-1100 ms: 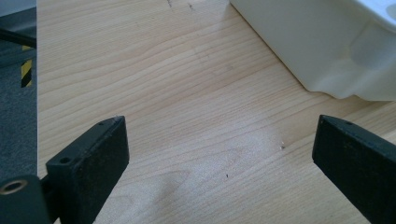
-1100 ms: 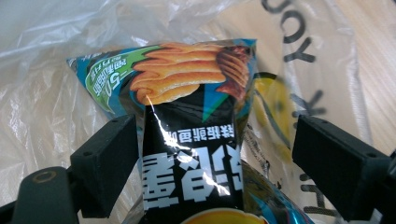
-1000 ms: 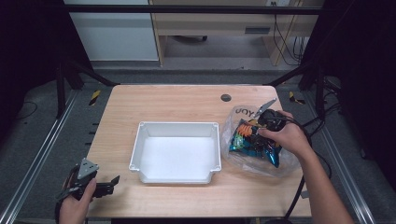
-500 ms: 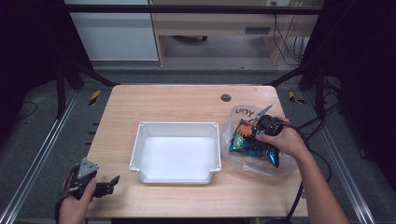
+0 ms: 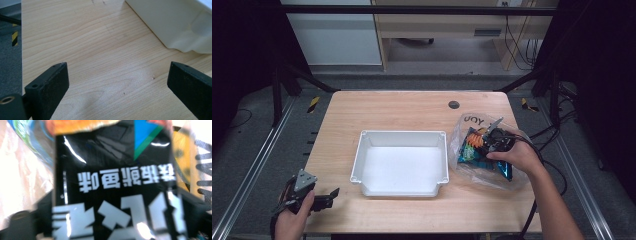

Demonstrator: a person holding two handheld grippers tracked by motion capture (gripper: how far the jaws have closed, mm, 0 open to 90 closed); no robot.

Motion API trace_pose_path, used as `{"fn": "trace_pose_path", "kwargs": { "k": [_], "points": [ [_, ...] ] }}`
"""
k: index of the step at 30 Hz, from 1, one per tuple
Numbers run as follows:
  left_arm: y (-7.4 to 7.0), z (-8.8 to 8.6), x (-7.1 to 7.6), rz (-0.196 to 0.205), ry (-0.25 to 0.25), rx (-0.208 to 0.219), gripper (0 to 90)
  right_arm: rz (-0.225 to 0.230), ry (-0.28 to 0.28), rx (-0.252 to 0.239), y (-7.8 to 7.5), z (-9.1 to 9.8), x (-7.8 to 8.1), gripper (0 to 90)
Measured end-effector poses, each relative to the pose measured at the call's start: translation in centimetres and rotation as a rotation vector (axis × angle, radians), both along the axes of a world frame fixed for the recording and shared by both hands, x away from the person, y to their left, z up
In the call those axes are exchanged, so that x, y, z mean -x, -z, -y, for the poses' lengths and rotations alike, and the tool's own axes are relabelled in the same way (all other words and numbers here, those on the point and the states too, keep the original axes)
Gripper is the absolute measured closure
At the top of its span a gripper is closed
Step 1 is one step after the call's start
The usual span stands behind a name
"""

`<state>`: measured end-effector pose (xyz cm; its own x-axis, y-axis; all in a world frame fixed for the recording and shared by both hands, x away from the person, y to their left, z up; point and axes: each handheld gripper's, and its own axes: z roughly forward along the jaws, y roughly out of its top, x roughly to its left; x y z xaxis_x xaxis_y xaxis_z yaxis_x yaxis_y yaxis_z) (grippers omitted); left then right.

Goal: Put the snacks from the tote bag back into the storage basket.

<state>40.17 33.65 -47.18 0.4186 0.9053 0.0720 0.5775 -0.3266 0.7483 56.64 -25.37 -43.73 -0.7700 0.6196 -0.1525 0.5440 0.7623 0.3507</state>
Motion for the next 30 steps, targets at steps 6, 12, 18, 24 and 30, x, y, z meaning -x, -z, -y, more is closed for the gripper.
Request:
{"fn": "trace_pose_path", "kwargs": {
  "k": [6,12,18,24,30],
  "points": [
    [0.0,-0.1,0.0,-0.001,-0.002,0.003,3.4,0.037,-0.042,-0.002,-0.7,0.1,0.8,36.0],
    [0.0,-0.1,0.0,-0.004,0.000,0.002,3.4,0.080,-0.033,-0.020,-1.6,0.6,1.6,39.4],
    [0.0,-0.1,0.0,-0.005,0.003,0.000,3.4,0.133,-0.016,-0.039,-2.6,1.4,2.3,39.6],
    [0.0,-0.1,0.0,-0.005,0.001,0.001,3.4,0.168,-0.012,-0.054,-3.5,1.8,3.1,39.9],
    [0.0,-0.1,0.0,-0.005,0.003,0.000,3.4,0.206,-0.018,-0.089,-4.6,2.1,3.7,40.2]
  ]
}}
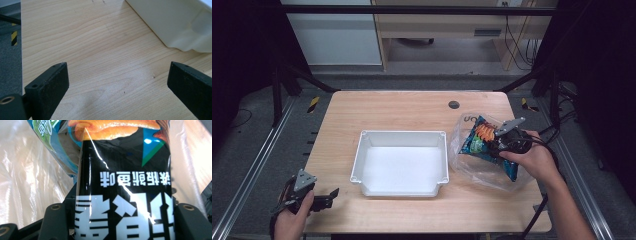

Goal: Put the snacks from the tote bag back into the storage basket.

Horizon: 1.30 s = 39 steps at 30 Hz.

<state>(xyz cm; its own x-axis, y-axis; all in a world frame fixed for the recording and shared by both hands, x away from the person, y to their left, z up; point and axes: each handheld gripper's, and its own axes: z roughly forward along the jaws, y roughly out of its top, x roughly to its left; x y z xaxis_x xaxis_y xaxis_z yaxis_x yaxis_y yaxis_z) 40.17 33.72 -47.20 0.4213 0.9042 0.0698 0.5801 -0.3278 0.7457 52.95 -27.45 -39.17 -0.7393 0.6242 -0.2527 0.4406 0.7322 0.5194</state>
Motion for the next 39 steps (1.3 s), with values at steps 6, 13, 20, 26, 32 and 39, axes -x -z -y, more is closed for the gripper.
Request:
{"fn": "trace_pose_path", "kwargs": {
  "k": [6,13,20,26,32,39],
  "points": [
    [0.0,0.1,0.0,-0.003,0.001,-0.018,3.4,0.051,0.010,-0.045,-1.4,-0.1,0.7,40.3],
    [0.1,0.1,-0.1,-0.004,0.000,-0.015,3.3,0.095,0.011,-0.119,-3.1,-0.1,1.2,40.5],
    [0.1,0.0,-0.1,-0.004,-0.004,-0.016,3.3,0.142,-0.005,-0.150,-5.0,-1.1,1.8,40.7],
    [-0.1,-0.2,-0.1,0.021,-0.048,-0.008,2.4,0.164,-0.047,-0.167,-6.0,-3.4,2.1,40.8],
    [-0.1,-0.5,-0.1,0.021,-0.058,-0.005,2.5,0.170,-0.069,-0.175,-6.4,-5.0,2.2,40.8],
    [-0.3,-0.3,-0.1,0.026,-0.041,-0.011,2.7,0.194,-0.114,-0.192,-7.0,-7.2,2.7,40.9]
  ]
}}
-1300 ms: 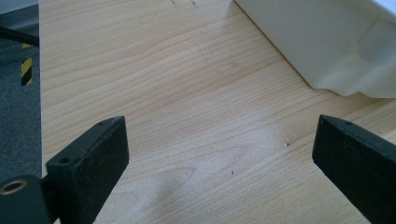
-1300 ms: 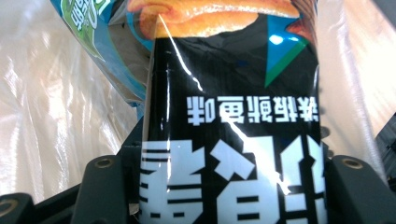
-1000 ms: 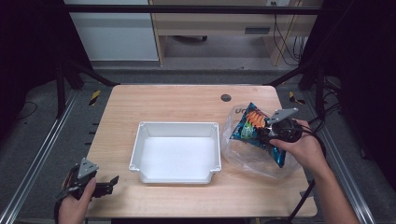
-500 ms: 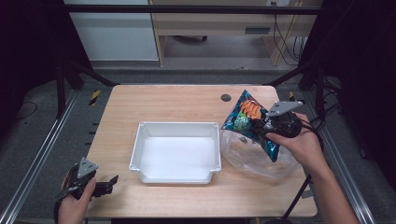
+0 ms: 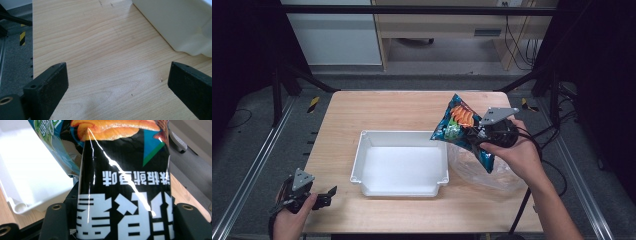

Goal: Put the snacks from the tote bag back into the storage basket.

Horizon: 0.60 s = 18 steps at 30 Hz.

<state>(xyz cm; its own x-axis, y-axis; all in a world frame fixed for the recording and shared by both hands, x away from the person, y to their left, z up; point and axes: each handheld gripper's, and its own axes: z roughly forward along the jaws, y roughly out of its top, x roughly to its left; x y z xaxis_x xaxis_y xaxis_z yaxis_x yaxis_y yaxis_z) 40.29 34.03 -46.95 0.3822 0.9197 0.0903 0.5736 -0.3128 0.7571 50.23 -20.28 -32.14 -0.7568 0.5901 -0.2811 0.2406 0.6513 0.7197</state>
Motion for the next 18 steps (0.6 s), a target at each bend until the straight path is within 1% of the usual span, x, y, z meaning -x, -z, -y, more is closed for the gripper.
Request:
{"fn": "trace_pose_path", "kwargs": {
  "k": [3,8,9,11,12,13,15,16,18],
  "points": [
    [-0.1,0.1,0.0,0.003,0.002,0.003,2.7,0.006,-0.002,0.000,0.0,-0.5,0.0,40.9],
    [0.0,0.2,0.0,0.001,0.010,0.007,2.7,0.003,-0.007,-0.005,-0.3,-1.8,-0.3,41.0],
    [0.0,0.2,0.0,0.002,0.010,0.009,2.7,0.003,-0.007,-0.005,-0.3,-1.8,-0.3,41.0],
    [0.0,0.2,0.0,0.002,0.011,0.010,2.7,0.002,-0.021,0.005,-0.4,-2.7,-0.4,41.0],
    [0.0,0.2,0.0,0.002,0.012,0.009,2.7,0.002,-0.021,0.005,-0.4,-2.7,-0.4,41.0],
    [-0.1,0.1,0.0,0.000,0.014,0.008,2.7,0.008,-0.028,0.007,-0.5,-3.2,-0.4,41.0],
    [-0.1,0.1,0.0,0.001,0.014,0.008,2.7,0.007,-0.035,0.008,-0.5,-3.5,-0.4,41.0],
    [0.0,0.1,0.0,0.002,0.012,0.009,2.8,0.008,-0.044,0.013,-0.5,-4.1,-0.4,41.0],
    [0.0,0.1,0.0,0.001,0.010,0.009,2.7,0.012,-0.050,0.015,-0.4,-4.3,-0.4,41.0]
  ]
}}
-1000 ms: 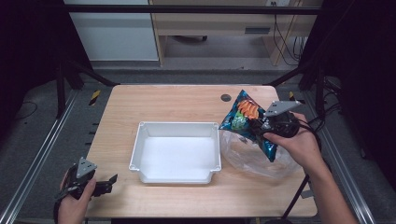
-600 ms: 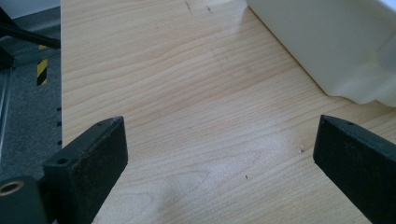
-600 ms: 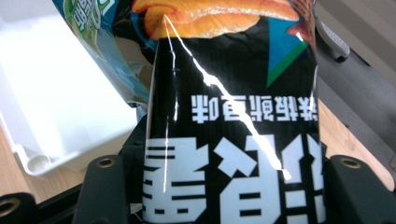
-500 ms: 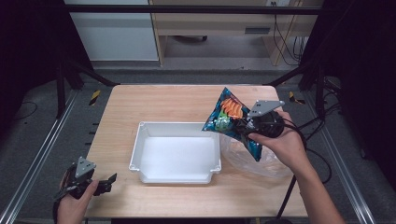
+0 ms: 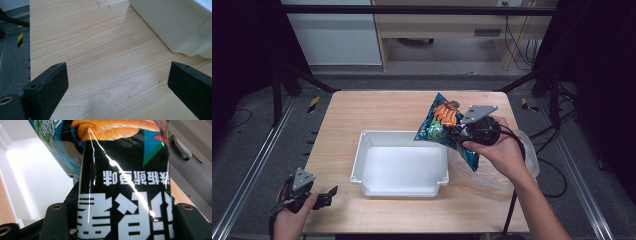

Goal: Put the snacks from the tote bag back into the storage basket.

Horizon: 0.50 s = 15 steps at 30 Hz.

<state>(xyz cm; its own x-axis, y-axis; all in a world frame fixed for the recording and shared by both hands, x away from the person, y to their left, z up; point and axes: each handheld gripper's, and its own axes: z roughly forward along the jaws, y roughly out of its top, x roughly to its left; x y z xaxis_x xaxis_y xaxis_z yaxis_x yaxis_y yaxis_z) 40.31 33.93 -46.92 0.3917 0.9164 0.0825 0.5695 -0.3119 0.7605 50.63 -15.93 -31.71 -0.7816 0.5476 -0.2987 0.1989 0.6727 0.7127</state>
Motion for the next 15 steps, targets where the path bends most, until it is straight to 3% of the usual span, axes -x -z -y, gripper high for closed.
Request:
{"fn": "trace_pose_path", "kwargs": {
  "k": [15],
  "points": [
    [0.0,-0.2,0.1,0.003,-0.001,-0.001,3.2,0.009,-0.070,0.045,0.0,-3.4,0.5,41.1]
  ]
}}
